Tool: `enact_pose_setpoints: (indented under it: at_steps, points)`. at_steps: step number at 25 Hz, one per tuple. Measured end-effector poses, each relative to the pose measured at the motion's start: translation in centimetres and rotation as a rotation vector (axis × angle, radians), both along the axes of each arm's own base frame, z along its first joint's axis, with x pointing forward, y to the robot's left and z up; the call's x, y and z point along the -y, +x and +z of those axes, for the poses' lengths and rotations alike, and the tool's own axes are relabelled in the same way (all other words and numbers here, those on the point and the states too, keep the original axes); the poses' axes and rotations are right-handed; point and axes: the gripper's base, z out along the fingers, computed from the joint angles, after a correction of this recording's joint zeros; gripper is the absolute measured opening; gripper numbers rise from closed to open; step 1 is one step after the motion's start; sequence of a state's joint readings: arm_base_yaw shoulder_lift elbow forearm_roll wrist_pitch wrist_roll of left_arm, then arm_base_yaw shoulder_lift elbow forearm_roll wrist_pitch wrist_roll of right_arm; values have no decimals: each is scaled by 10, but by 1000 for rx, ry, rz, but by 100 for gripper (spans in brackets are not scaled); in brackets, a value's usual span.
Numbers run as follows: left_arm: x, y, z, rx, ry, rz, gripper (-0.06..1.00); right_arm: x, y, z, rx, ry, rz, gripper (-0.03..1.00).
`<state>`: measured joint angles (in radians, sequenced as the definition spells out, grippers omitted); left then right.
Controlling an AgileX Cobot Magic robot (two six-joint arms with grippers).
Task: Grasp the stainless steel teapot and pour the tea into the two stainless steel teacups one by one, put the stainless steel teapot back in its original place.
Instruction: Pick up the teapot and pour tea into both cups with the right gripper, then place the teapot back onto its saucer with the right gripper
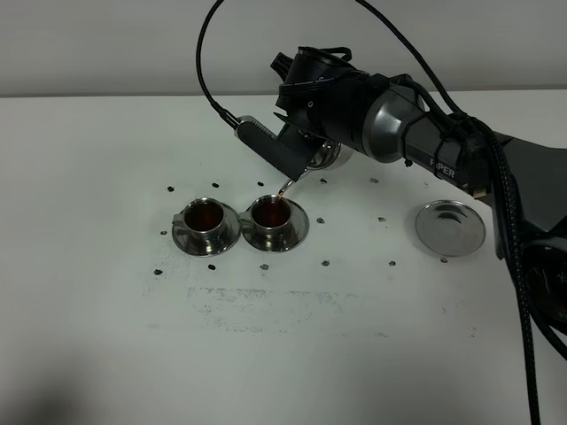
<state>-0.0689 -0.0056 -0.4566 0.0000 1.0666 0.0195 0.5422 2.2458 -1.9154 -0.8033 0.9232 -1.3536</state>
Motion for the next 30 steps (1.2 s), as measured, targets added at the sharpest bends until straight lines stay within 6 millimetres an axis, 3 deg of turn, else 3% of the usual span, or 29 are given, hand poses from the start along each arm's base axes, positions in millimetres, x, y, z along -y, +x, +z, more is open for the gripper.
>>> enact_pose_setpoints:
  at_steps: [17,24,30]
  points:
    - [0,0,0,0,0,0,29,-1,-2,0,-12,41,-16,21]
    - [0,0,0,0,0,0,29,6,-9,23,-29,219,-123,21]
    - [0,0,0,0,0,0,29,20,-21,42,-80,418,-335,21]
